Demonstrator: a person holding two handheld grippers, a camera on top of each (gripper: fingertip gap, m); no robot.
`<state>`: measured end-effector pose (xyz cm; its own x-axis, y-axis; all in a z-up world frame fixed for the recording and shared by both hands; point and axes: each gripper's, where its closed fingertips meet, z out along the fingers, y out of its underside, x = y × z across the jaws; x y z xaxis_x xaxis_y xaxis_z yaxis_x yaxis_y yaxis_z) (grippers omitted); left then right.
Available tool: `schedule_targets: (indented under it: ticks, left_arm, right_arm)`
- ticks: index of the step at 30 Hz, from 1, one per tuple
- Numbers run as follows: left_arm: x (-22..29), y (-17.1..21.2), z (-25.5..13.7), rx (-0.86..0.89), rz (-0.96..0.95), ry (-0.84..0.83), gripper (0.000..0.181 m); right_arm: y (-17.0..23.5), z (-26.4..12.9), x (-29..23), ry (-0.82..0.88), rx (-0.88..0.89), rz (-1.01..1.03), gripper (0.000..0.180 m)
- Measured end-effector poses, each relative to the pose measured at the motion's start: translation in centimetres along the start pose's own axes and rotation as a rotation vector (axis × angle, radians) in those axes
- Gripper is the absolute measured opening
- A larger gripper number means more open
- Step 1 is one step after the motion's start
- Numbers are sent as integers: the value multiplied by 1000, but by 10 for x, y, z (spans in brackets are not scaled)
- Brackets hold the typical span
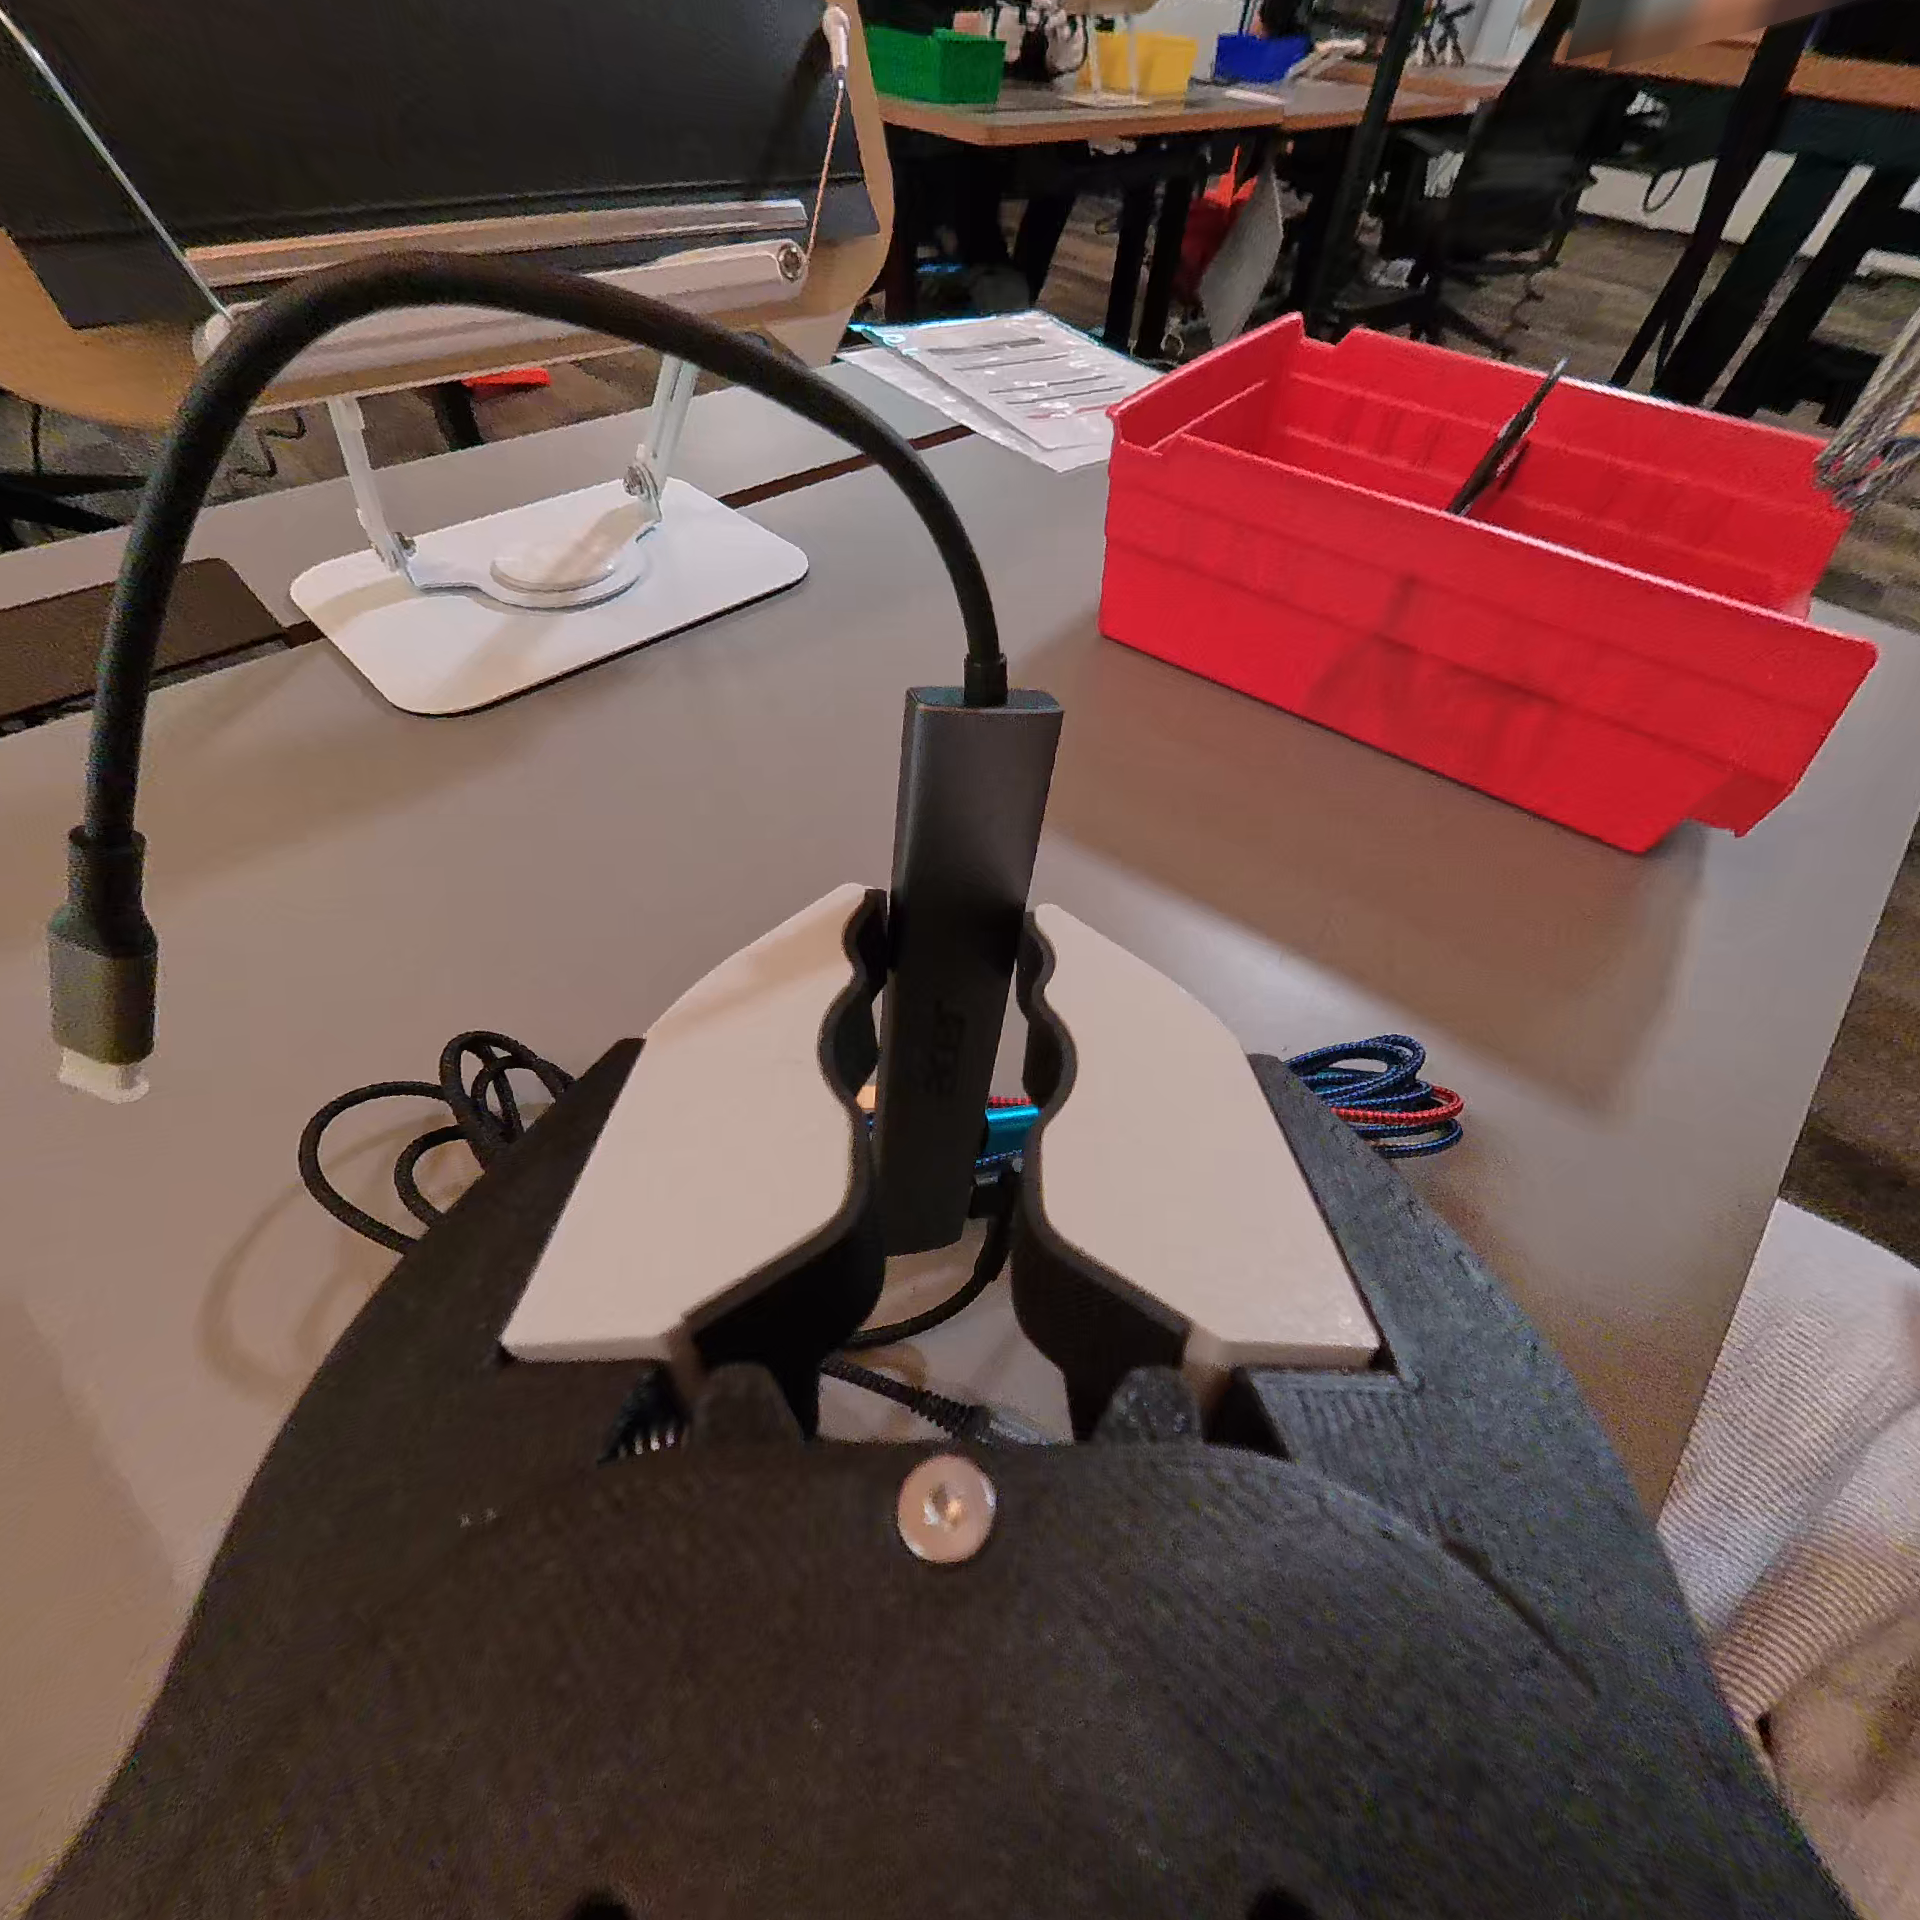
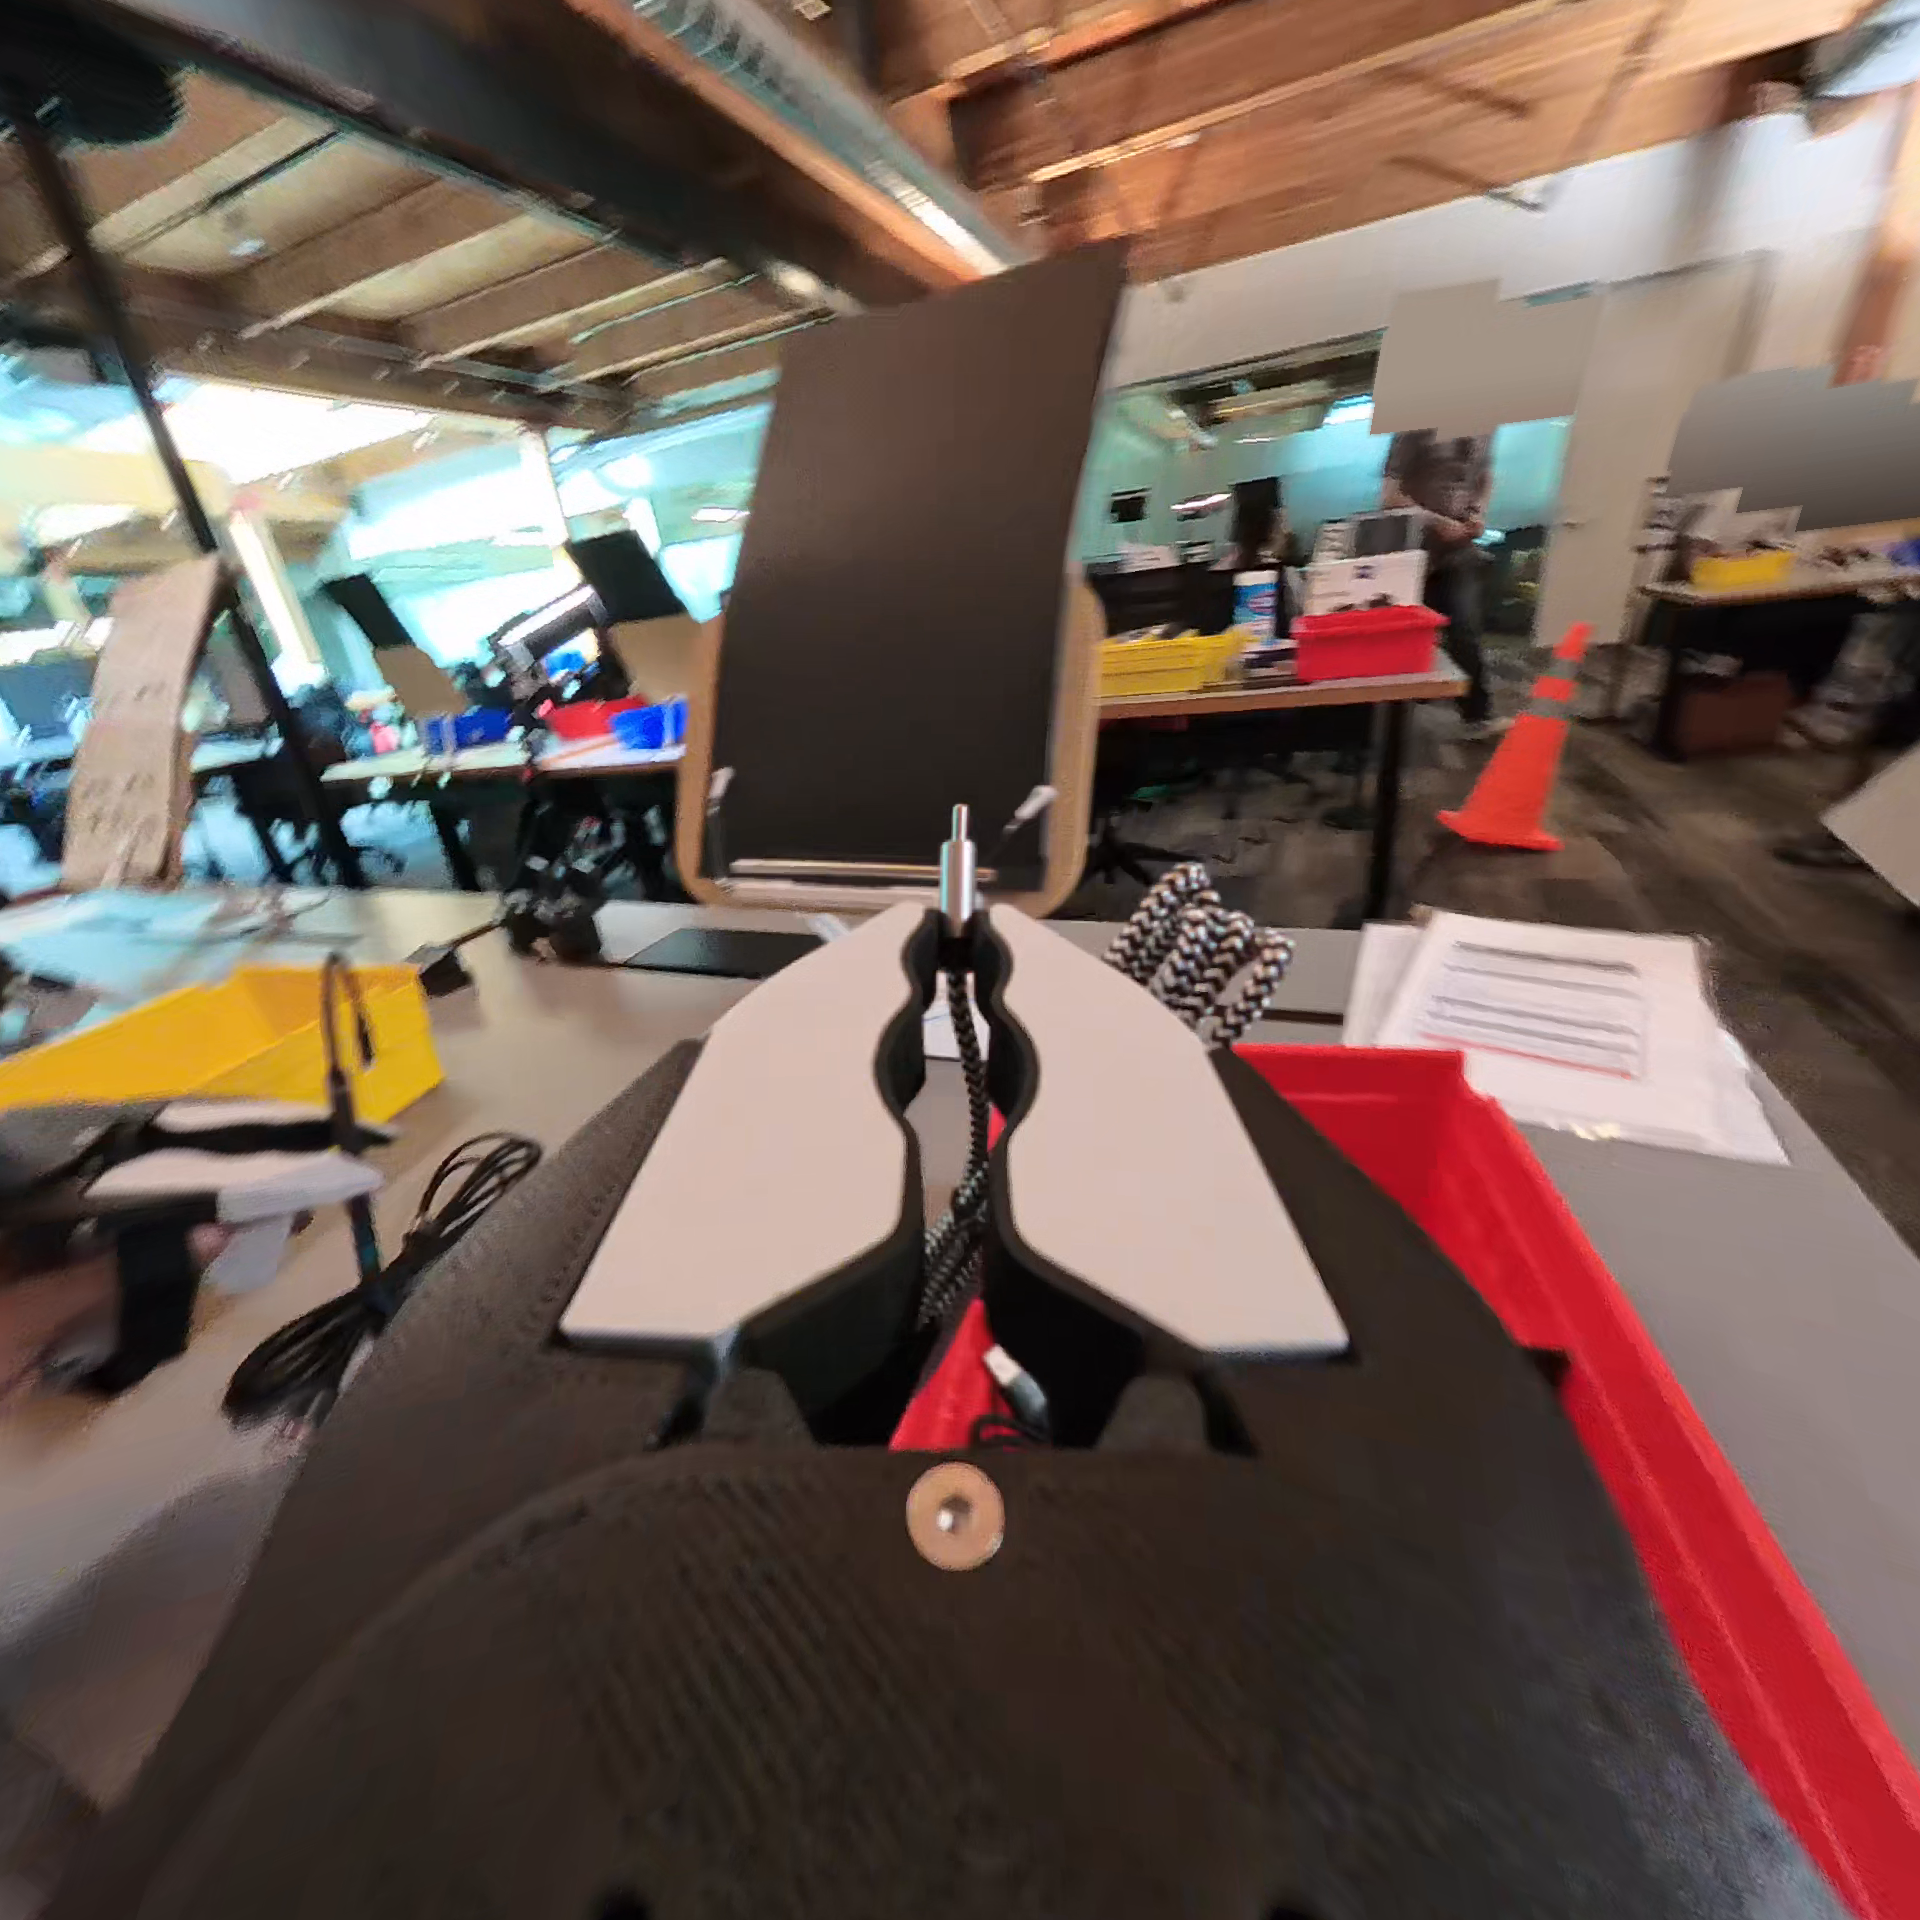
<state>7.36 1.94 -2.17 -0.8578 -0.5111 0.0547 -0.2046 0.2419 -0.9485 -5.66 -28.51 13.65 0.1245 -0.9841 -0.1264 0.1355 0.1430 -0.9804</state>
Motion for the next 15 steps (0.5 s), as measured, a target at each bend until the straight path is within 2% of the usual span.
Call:
schedule_targets:
  ticks: [4, 6, 7, 8, 9, 10, 13, 15]
  left_arm:
    - [-3, 1, -1, 16, -21, -17, 25]
    - [-4, 2, -2, 35, -61, -25, 26]
    - [-5, 2, -3, 44, -90, -24, 26]
    - [-5, 1, -4, 54, -112, -26, 26]
    - [-5, 2, -7, 62, -124, -33, 26]
    - [-6, 2, -11, 67, -127, -49, 26]
    - [-9, 1, -24, 106, -138, -95, 26]
    - [-11, 0, -24, 128, -183, -94, 25]
  right_arm:
    - [32, -10, 38, 43, 50, 230, 6]
    - [76, -5, 60, 108, -55, 311, 8]
    - [105, -4, 73, 153, -159, 356, 18]
    - [131, -5, 83, 186, -261, 410, 40]
    - [147, -10, 88, 200, -315, 464, 50]
    - [148, -17, 95, 223, -281, 495, 45]
    - [95, -37, 105, 283, 49, 377, 48]
    - [72, -33, 79, 222, 98, 239, 45]
